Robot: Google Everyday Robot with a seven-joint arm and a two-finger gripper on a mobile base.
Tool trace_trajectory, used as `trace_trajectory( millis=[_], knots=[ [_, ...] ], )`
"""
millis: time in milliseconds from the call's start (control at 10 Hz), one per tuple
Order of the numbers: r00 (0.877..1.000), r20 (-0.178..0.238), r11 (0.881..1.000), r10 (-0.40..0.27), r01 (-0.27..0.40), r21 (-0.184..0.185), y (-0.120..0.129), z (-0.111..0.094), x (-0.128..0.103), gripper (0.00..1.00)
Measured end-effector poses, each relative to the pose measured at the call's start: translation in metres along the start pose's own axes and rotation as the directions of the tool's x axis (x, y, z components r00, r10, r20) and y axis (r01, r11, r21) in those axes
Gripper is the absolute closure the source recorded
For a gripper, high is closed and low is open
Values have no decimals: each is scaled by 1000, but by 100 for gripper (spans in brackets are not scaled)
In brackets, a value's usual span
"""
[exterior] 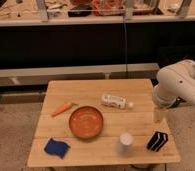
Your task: Knock the eraser over
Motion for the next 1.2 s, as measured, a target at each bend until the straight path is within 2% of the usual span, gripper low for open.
trace_trajectory(
  millis=[200, 400, 600, 1000, 1200],
  knots=[
    [1000, 0, 1000, 0, 0, 0, 0, 0, 0, 20],
    [1000, 14, 1000, -4, 4, -10, 6, 9, 2, 20],
    [999, 43, 999, -6, 8, -31, 21, 33, 5, 20],
    [997, 72, 999, -7, 11, -52, 31, 50, 5, 20],
    [996, 86, 998, 0, 6, -69, 38, 68, 4, 20]
  ],
)
